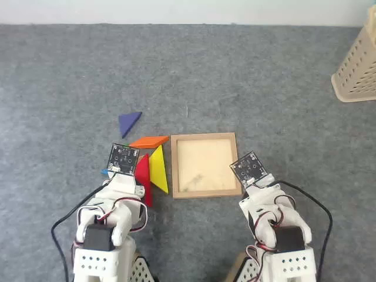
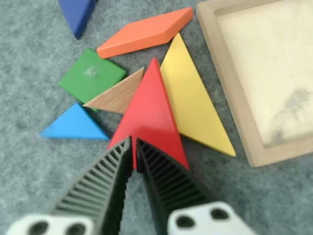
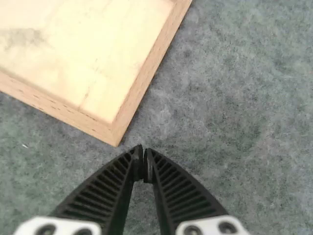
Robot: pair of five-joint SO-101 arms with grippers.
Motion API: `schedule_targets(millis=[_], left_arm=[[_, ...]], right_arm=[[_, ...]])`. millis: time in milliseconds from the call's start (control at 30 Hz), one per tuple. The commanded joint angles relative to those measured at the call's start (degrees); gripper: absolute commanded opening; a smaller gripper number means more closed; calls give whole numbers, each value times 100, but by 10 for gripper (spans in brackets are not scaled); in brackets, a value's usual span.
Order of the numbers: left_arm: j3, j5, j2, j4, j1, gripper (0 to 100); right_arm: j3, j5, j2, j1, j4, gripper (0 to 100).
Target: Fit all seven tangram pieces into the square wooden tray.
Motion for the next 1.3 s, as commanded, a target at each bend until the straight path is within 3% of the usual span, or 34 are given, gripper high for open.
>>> schedule_targets(millis=[0, 167, 367, 467, 867, 1033, 1267], left_arm=[[-110, 44, -114, 26, 18, 12], [-110, -79, -114, -343, -35, 12], [-110, -2242, -114, -818, -1073, 12], [-110, -2840, -114, -914, -1521, 12], [-664, -2857, 220, -941, -1626, 19], [-2185, -2892, 1829, -501, -1618, 112], [-4892, -3763, 5802, 158, -1582, 125]], right_arm=[[88, 62, -127, -4, 40, 8], [88, 62, -127, -4, 40, 8], [88, 62, -127, 4, 40, 8], [88, 62, -127, 4, 40, 8], [88, 62, -127, -4, 40, 8], [88, 62, -127, -4, 40, 8], [88, 62, -127, -4, 40, 8]])
